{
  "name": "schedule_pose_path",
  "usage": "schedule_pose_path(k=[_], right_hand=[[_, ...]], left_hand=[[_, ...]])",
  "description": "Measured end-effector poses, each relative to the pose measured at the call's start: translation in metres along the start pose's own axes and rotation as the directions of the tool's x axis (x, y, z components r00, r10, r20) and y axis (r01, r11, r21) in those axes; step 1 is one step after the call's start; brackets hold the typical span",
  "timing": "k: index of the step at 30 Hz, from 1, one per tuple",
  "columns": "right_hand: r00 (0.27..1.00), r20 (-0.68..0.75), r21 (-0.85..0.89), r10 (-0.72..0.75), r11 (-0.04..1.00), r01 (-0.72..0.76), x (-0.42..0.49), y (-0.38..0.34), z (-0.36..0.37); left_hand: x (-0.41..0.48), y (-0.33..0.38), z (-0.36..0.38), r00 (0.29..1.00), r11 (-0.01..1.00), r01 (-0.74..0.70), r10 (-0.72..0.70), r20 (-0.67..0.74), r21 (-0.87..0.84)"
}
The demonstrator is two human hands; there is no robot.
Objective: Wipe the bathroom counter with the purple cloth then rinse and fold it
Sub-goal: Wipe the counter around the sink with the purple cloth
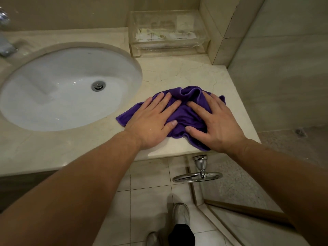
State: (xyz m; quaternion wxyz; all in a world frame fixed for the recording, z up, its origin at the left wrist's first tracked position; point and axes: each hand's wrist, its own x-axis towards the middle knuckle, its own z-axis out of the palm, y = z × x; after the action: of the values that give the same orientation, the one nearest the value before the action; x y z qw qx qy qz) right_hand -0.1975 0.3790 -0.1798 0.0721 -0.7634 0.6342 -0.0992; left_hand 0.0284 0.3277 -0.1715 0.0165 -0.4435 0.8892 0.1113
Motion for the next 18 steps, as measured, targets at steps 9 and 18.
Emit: schedule_pose_path(k=[9, 18], right_hand=[[0.989, -0.078, 0.021, 0.128, 0.992, -0.127, -0.013, -0.023, 0.006], [0.904, -0.261, -0.015, 0.338, 0.935, -0.354, -0.018, -0.072, 0.023]], left_hand=[[-0.018, 0.017, 0.008, 0.99, 0.993, 0.095, -0.102, -0.097, -0.07], [-0.026, 0.049, 0.018, 0.865, 0.922, 0.267, -0.358, -0.351, -0.281]])
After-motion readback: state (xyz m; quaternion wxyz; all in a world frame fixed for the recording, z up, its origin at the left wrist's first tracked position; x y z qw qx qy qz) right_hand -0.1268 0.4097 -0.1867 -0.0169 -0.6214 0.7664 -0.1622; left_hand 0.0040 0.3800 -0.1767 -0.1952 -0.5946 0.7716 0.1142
